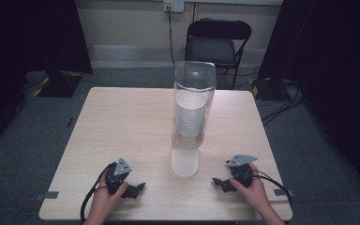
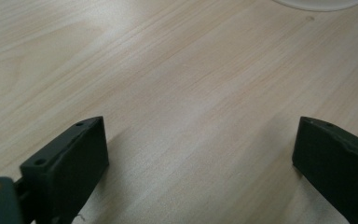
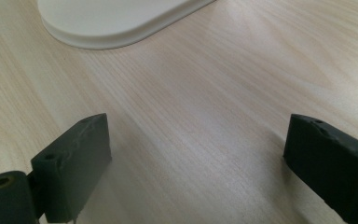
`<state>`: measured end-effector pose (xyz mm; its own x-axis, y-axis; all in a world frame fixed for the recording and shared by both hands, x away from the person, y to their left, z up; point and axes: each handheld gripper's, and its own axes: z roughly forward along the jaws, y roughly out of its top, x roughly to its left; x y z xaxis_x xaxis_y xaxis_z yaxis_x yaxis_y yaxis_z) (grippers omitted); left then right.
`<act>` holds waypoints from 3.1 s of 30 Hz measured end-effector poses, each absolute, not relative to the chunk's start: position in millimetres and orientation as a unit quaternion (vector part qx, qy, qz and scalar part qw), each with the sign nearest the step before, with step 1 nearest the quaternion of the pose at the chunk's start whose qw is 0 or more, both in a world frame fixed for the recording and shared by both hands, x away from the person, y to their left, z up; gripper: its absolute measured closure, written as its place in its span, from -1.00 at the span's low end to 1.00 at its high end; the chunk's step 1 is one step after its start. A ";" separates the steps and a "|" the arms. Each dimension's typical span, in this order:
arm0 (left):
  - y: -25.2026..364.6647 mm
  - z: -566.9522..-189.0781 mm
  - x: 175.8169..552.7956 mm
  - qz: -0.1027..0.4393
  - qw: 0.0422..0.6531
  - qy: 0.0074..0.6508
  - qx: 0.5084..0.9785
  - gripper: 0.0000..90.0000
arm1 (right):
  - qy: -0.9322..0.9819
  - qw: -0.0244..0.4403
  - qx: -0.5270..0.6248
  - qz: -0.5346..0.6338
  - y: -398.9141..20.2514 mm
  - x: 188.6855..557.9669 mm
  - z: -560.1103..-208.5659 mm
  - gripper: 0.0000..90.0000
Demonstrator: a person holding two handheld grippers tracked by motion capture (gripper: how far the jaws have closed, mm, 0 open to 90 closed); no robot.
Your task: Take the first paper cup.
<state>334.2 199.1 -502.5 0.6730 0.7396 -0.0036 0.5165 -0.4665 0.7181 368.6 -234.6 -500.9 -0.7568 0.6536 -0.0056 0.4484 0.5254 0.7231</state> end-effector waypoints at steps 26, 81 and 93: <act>167.9 -485.5 329.7 0.114 0.412 0.377 0.822 -0.62 | 0.863 0.138 0.316 0.369 -235.2 369.0 -501.0 -0.85; 66.6 -411.6 384.6 0.152 0.497 0.325 0.790 -0.62 | 0.863 0.138 0.316 0.369 -235.4 369.1 -500.9 -0.85; 58.7 -408.4 389.3 0.174 0.507 0.301 0.789 -0.24 | 0.864 0.138 0.315 0.369 -235.5 369.1 -500.9 -0.85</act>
<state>389.3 58.7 -408.4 0.7586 0.6508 -0.0317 0.2987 -0.3040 0.9046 369.1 -235.5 -500.9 -0.7634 0.6459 -0.0055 0.4428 0.5295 0.7236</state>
